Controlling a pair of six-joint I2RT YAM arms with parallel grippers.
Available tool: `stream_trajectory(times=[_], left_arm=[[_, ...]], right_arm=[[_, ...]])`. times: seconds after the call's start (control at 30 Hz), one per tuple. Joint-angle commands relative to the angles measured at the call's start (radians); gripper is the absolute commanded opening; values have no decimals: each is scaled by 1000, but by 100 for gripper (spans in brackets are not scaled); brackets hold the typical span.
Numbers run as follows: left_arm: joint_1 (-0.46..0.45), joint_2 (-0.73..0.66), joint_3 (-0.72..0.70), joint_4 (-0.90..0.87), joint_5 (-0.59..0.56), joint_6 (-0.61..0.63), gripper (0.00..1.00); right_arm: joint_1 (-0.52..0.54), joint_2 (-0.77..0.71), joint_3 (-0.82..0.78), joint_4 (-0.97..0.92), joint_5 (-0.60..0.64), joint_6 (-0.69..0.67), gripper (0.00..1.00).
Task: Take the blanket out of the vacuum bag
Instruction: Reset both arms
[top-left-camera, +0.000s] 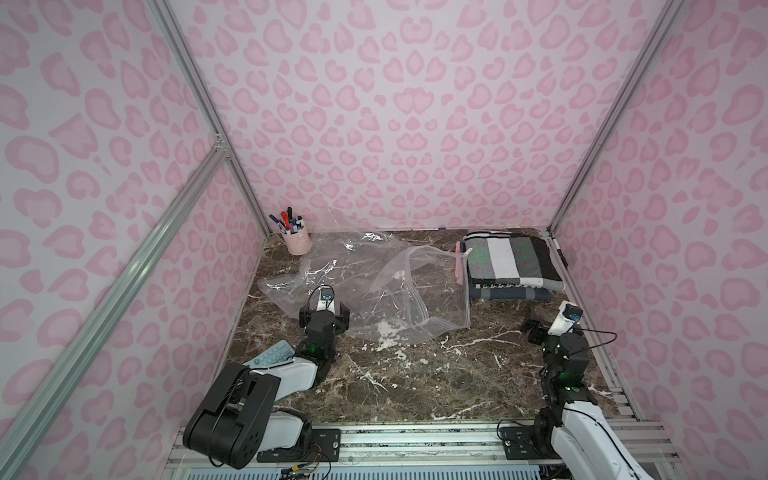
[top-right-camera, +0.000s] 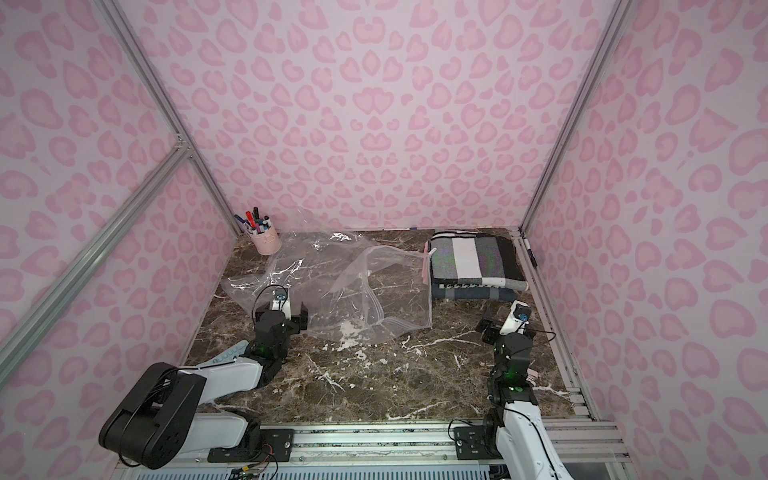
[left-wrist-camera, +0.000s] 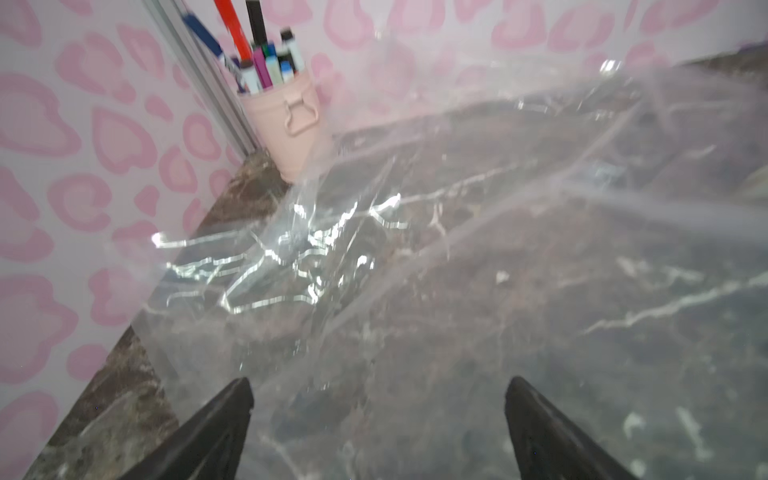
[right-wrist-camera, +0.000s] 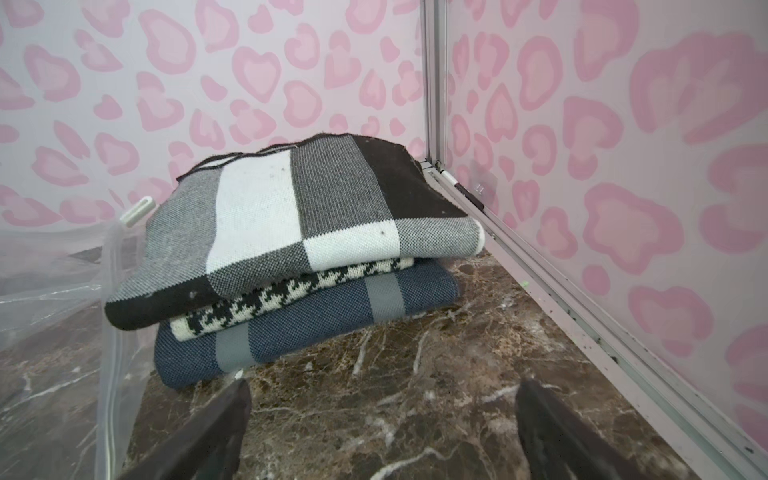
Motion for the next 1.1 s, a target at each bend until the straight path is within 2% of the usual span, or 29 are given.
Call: stream_trajectory(times=[0.0, 0.07, 0.1, 0.13, 0.2, 0.23, 0.3, 0.37, 0.4, 0.47, 0.53, 0.57, 0.63, 0.7, 0.77, 0.83, 0.93, 1.0, 1.07], left_arm=[[62, 41, -2, 281, 158, 51, 97], [99, 64, 18, 268, 254, 62, 97], [112, 92, -1, 330, 284, 71, 97], [118, 126, -20, 405, 274, 64, 97], [141, 128, -18, 399, 295, 42, 97], [143, 143, -19, 415, 303, 44, 97], [162, 154, 0, 386, 350, 38, 97], [191, 174, 28, 351, 406, 23, 97], [199, 176, 29, 351, 395, 12, 97], [202, 185, 26, 367, 365, -6, 97], [202, 188, 21, 377, 358, -7, 97], [202, 185, 20, 375, 358, -8, 97], [202, 185, 18, 378, 357, -8, 97], [201, 184, 17, 379, 358, -8, 97], [202, 184, 17, 379, 359, -8, 97], [202, 184, 17, 380, 358, -7, 97], [202, 184, 17, 380, 360, -7, 97], [202, 184, 17, 379, 359, -7, 97], [202, 186, 17, 379, 360, -8, 97]], right_arm=[[2, 111, -53, 349, 5, -31, 99], [3, 230, -61, 486, -38, -49, 99], [8, 301, -66, 574, -73, -64, 99], [19, 374, -72, 680, -93, -79, 99], [31, 501, -47, 806, -123, -105, 99], [34, 530, -10, 773, -146, -116, 99], [35, 505, 66, 577, -178, -135, 99], [63, 527, 23, 710, -135, -209, 99], [71, 522, 16, 719, -119, -238, 99], [72, 615, -11, 871, -110, -265, 99], [73, 819, -4, 1093, -131, -289, 100], [91, 882, 6, 1178, -99, -299, 100], [85, 746, 91, 798, -77, -271, 100], [80, 838, 128, 878, -76, -271, 100], [64, 776, 171, 682, -57, -233, 100], [69, 827, 134, 844, -36, -242, 100], [72, 786, 165, 709, -29, -234, 100], [73, 807, 149, 777, -23, -237, 100], [73, 799, 157, 754, -24, -239, 100]])
